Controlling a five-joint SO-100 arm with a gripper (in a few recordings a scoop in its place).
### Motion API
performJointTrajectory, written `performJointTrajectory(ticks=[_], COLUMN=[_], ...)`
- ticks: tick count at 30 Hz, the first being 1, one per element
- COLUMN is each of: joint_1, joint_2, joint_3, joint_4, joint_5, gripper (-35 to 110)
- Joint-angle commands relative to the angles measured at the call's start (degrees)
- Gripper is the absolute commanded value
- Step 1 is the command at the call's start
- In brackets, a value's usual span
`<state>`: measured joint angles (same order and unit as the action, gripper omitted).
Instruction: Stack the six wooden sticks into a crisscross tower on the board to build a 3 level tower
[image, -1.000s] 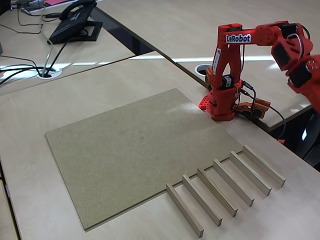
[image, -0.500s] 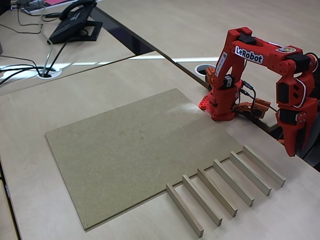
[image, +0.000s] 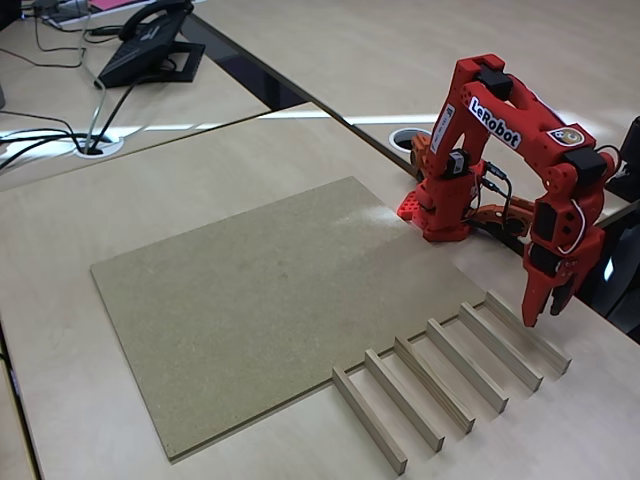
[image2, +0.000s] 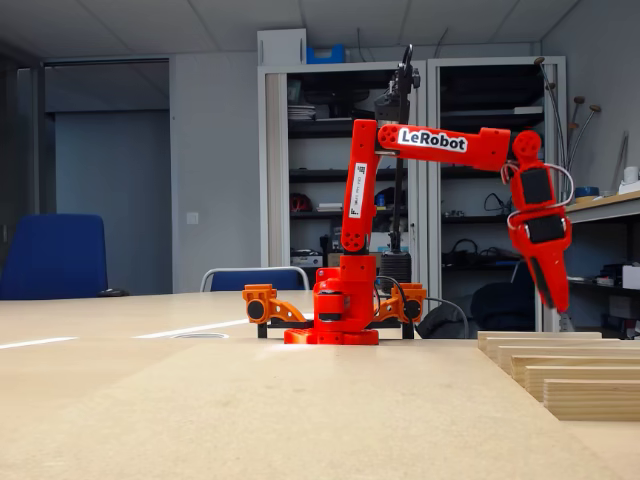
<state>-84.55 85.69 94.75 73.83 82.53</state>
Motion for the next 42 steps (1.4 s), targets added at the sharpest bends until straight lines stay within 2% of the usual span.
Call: performJointTrajectory(ticks=[1, 11, 35, 42], joint_1=[-0.3, 0.2, 1.4, 2.0], joint_2=[2.0, 2.1, 0.4, -2.3], joint_3=[2.3, 5.7, 10.1, 10.0], joint_4=[-0.4, -0.3, -5.5, -8.3], joint_5=[1.4, 0.6, -2.0, -1.9], gripper=[20, 13, 15, 5])
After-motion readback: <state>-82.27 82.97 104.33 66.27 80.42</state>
